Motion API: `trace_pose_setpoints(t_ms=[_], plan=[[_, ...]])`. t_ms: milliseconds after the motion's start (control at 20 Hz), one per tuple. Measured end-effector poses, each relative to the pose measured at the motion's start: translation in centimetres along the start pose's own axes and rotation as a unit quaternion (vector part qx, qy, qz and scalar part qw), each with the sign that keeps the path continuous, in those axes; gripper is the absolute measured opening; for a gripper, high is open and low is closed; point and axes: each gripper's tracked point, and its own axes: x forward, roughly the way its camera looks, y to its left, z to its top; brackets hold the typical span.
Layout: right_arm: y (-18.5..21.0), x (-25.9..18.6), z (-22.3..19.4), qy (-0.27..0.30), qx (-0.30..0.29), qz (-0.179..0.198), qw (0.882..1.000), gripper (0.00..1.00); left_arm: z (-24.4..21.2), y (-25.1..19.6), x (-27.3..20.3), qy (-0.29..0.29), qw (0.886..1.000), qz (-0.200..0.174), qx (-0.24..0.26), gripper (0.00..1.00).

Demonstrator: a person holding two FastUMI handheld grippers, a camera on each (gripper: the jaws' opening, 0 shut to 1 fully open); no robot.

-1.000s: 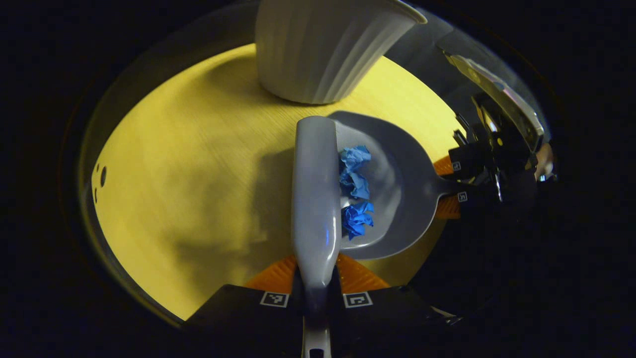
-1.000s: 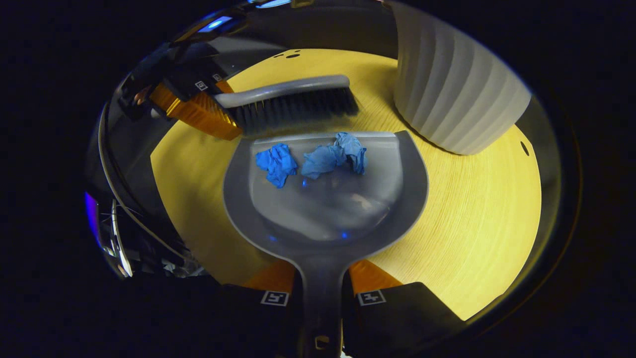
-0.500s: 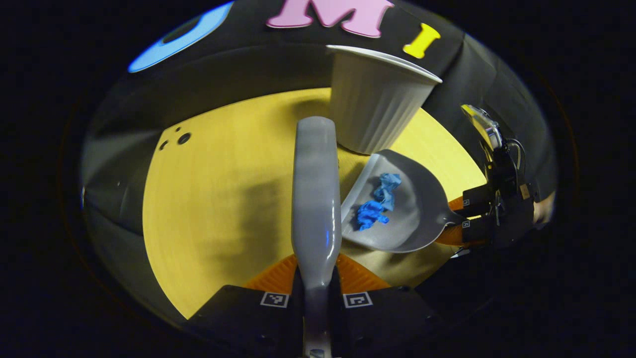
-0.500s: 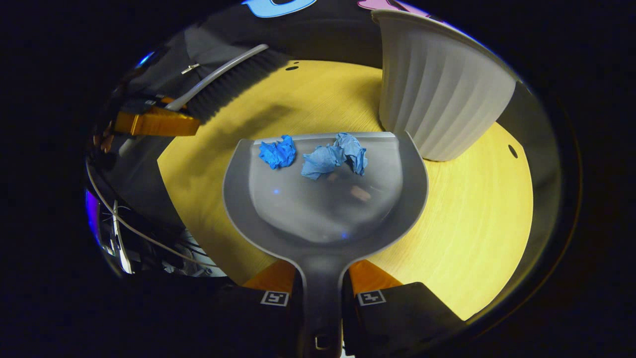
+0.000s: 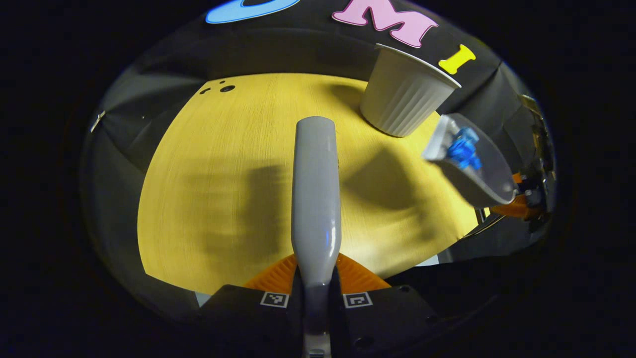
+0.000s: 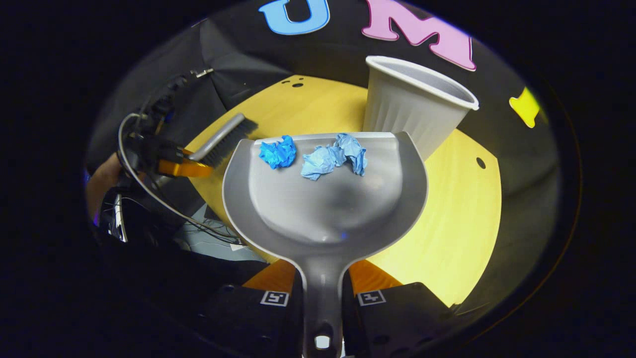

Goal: Pick up the small broom and dustpan from the desktop, sweep the trash into the dustpan with the broom, and then empty the trash into the garbage bin.

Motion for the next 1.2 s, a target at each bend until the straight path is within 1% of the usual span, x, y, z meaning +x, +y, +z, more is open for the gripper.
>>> trace_pose_setpoints(t_ms=[50,150,250,350,450,550,650,750,850,950,1000,1050,1100,1150,1200], plan=[[-0.3,-1.3,0.0,0.004,0.002,0.006,1.000,0.35,0.1,-0.3,0.1,0.000,1.000,-0.002,0.000,0.25],[-0.7,-3.8,0.7,0.008,-0.002,0.006,1.000,0.35,0.2,-0.3,0.2,-0.003,1.000,-0.011,-0.001,0.25],[-1.7,-6.4,1.6,0.005,-0.018,-0.009,1.000,0.35,0.1,0.1,0.0,-0.005,1.000,-0.018,-0.001,0.25],[-2.8,-8.5,2.6,-0.002,-0.021,-0.025,0.999,0.35,0.1,0.5,-0.5,-0.006,1.000,-0.020,0.004,0.25],[-3.7,-10.2,3.7,-0.010,-0.021,-0.035,0.999,0.35,0.3,0.3,-0.6,-0.003,1.000,-0.016,0.006,0.25],[-5.5,-11.3,5.9,-0.024,-0.029,-0.049,0.998,0.35,0.4,0.1,-0.7,-0.001,1.000,-0.014,0.005,0.25],[-7.4,-11.5,8.2,-0.040,-0.024,-0.062,0.997,0.35,0.3,0.0,-0.6,0.002,1.000,-0.014,-0.006,0.25],[-9.7,-10.9,10.5,-0.059,-0.014,-0.082,0.995,0.35,0.4,0.1,-0.7,0.007,0.999,-0.021,-0.042,0.25],[-11.7,-10.0,12.9,-0.078,-0.004,-0.095,0.992,0.35,0.7,0.5,-1.0,0.005,0.997,-0.022,-0.068,0.25],[-14.2,-8.7,15.4,-0.089,-0.004,-0.121,0.989,0.35,0.9,0.7,-1.3,0.000,0.997,-0.017,-0.080,0.25],[-15.7,-8.0,16.4,-0.093,-0.001,-0.137,0.986,0.35,1.1,0.8,-1.5,-0.002,0.996,-0.015,-0.088,0.29],[-16.9,-7.3,17.0,-0.093,0.001,-0.153,0.984,0.35,1.3,0.6,-1.8,-0.004,0.994,-0.021,-0.105,0.25],[-18.2,-6.5,17.6,-0.093,0.002,-0.168,0.981,0.35,1.6,0.4,-2.0,-0.008,0.992,-0.029,-0.124,0.25],[-19.3,-5.7,18.1,-0.093,0.000,-0.183,0.979,0.35,1.7,0.6,-2.2,-0.012,0.990,-0.031,-0.135,0.28],[-20.3,-5.0,18.5,-0.093,0.000,-0.196,0.976,0.35,2.0,1.0,-2.3,-0.014,0.991,-0.027,-0.134,0.25]])
